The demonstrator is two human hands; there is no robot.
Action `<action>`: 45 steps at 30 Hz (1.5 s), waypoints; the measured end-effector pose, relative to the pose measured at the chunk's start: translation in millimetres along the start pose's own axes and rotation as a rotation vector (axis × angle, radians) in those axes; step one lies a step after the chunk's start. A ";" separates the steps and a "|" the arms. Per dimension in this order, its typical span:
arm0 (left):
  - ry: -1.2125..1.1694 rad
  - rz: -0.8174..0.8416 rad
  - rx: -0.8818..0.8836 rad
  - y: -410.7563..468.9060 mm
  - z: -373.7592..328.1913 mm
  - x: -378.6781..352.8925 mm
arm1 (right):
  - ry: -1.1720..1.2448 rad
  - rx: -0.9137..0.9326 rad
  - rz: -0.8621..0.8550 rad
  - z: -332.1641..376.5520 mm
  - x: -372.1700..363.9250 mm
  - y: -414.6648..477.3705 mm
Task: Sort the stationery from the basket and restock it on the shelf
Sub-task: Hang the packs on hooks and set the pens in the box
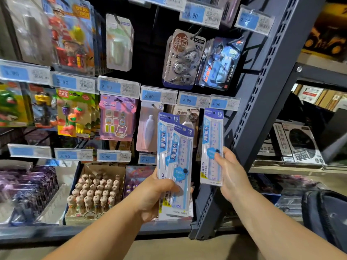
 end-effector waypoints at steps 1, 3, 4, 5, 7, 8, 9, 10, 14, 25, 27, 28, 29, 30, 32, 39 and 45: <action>-0.008 0.003 0.001 0.7 0.7 0.5 | -0.019 0.002 -0.005 -2.9 3.6 2.4; -0.025 0.010 0.007 1.8 1.9 -0.6 | -0.048 0.021 -0.025 -6.6 10.3 7.2; -0.032 0.011 0.009 2.6 2.4 -1.0 | -0.062 0.030 -0.039 -7.7 12.7 9.9; -0.035 0.011 0.007 3.8 3.1 -2.3 | -0.069 0.038 -0.058 -7.4 15.2 13.4; -0.045 0.006 -0.002 5.5 3.2 -4.5 | -0.060 0.045 -0.088 -6.4 17.5 19.7; -0.050 0.008 -0.007 7.0 3.3 -5.4 | -0.059 0.048 -0.100 -5.9 18.0 23.7; -0.050 0.009 -0.012 7.9 3.4 -6.0 | -0.058 0.051 -0.109 -5.7 17.1 26.5; -0.051 0.008 -0.014 9.1 3.3 -6.3 | -0.057 0.055 -0.117 -5.3 15.8 29.6; -0.049 0.010 -0.006 11.5 3.3 -5.1 | -0.053 0.065 -0.175 -8.3 11.1 42.5; -0.092 -0.010 0.010 24.9 4.3 6.9 | -0.228 0.066 -0.420 -22.9 0.0 71.7; -0.090 -0.018 0.001 25.3 3.5 7.1 | -0.362 0.073 -0.508 -22.0 1.7 69.0; -0.087 -0.021 -0.006 25.0 2.9 8.1 | -0.451 0.114 -0.537 -19.5 0.5 64.4; -0.083 -0.022 -0.012 24.9 2.3 8.0 | -0.522 0.173 -0.544 -14.7 -2.0 58.1; -0.080 -0.023 -0.018 24.4 1.5 9.2 | -0.559 0.233 -0.506 -11.0 -8.6 51.4; -0.068 -0.026 -0.026 24.4 0.1 10.6 | -0.531 0.290 -0.289 -8.3 -26.3 37.8; -0.006 -0.069 -0.097 25.3 -4.8 13.4 | -0.206 0.051 0.377 -19.0 -70.1 -12.5; 0.002 -0.086 -0.147 25.1 -2.8 13.3 | -0.028 -0.064 0.293 -18.1 -56.9 -8.0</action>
Point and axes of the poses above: each hand's wrist, its own y-axis towards the middle knuckle, its own x-axis out of the back of the hand, z = x × y, the point moved 6 cm from there along y, towards the middle knuckle, and after that the axes turned 12 degrees about -z, right-handed, at the moved point
